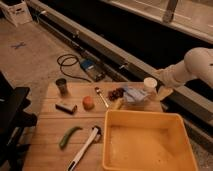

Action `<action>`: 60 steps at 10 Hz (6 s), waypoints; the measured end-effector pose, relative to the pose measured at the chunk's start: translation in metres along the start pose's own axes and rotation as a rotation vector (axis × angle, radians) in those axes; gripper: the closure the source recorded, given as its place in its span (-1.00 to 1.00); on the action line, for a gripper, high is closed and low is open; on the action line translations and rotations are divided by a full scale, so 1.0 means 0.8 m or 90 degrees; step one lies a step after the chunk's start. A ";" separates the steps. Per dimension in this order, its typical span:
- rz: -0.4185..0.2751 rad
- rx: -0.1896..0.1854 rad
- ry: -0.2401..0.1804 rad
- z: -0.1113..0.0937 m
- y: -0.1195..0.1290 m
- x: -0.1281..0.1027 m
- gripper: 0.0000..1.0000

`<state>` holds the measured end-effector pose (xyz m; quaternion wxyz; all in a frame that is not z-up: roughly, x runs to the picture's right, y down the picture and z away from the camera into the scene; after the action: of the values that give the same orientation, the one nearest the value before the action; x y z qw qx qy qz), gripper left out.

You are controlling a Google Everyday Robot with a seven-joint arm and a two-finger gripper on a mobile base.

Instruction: Place grapes in paper cup

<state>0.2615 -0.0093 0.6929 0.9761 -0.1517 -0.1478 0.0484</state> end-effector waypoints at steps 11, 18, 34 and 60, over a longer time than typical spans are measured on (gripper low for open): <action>-0.078 -0.068 -0.069 0.158 -0.056 -0.149 -0.60; -0.066 -0.068 -0.084 0.186 -0.065 -0.167 -0.60; -0.066 -0.067 -0.081 0.185 -0.065 -0.165 -0.60; -0.095 -0.084 0.015 0.311 -0.074 -0.152 -0.60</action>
<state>0.0732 -0.0127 0.9041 0.9665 -0.2050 -0.1502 -0.0358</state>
